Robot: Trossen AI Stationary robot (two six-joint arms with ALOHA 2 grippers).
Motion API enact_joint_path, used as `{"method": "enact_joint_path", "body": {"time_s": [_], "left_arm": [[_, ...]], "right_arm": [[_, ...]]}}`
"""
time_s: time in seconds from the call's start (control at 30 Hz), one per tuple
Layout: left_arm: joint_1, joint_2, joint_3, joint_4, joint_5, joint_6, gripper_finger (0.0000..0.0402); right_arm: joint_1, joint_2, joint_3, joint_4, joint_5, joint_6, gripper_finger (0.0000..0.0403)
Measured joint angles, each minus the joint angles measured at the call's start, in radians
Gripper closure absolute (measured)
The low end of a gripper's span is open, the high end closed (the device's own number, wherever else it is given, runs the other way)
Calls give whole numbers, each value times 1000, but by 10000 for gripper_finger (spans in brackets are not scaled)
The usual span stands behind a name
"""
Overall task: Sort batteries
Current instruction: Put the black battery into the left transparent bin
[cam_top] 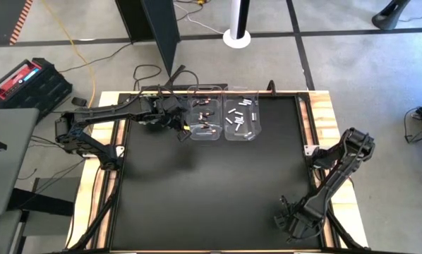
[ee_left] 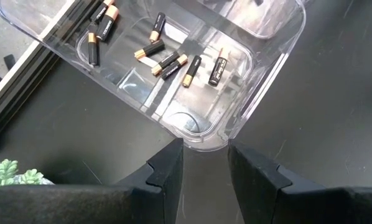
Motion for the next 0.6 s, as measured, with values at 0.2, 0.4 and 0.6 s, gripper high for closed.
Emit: {"method": "enact_joint_path", "body": {"time_s": [0.2, 0.4, 0.6], "left_arm": [[0, 0, 0, 0, 0, 1, 281], [0, 0, 0, 0, 0, 19, 281], [0, 0, 0, 0, 0, 19, 281]], "right_arm": [[0, -4, -46, 91, 0, 1, 310], [-13, -5, -55, 102, -1, 2, 316], [-26, -3, -56, 104, -4, -25, 349]]}}
